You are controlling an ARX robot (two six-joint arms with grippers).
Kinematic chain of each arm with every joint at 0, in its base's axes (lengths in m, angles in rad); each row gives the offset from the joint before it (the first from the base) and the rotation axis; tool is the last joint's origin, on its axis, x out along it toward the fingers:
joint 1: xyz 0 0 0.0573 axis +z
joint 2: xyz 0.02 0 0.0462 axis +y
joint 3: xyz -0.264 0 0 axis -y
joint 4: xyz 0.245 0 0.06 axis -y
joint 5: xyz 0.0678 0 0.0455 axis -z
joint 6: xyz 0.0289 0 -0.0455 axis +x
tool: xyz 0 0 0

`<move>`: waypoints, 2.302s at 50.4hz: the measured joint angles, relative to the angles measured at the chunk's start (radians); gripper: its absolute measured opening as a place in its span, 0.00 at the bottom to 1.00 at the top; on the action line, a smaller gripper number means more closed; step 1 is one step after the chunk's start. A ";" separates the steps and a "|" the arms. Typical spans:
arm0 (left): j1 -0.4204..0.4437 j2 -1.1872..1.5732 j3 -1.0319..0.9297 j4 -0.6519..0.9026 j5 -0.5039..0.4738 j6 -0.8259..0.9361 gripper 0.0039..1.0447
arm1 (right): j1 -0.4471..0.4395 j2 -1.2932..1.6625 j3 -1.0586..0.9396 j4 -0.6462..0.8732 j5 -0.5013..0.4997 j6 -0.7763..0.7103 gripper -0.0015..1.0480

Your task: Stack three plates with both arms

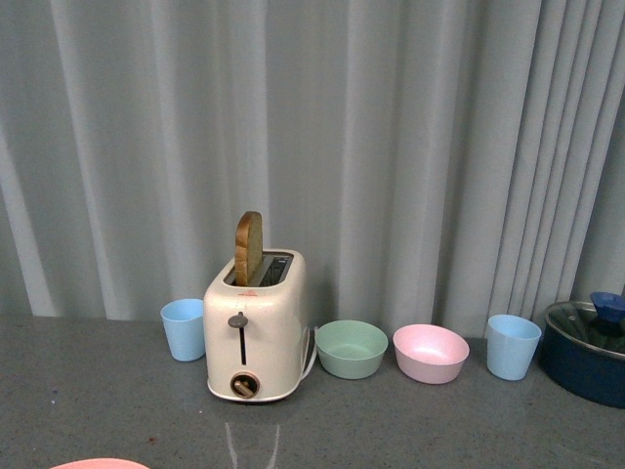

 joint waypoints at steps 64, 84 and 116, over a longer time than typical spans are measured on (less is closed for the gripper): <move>0.013 0.786 0.361 -0.054 0.339 0.018 0.94 | 0.001 0.000 0.000 0.000 -0.002 0.000 0.93; 0.082 1.673 0.900 -0.228 0.314 0.280 0.94 | 0.001 0.000 0.000 0.000 0.000 0.000 0.93; 0.239 2.034 1.243 -0.416 0.146 0.571 0.94 | 0.001 0.000 0.000 0.000 0.000 0.000 0.93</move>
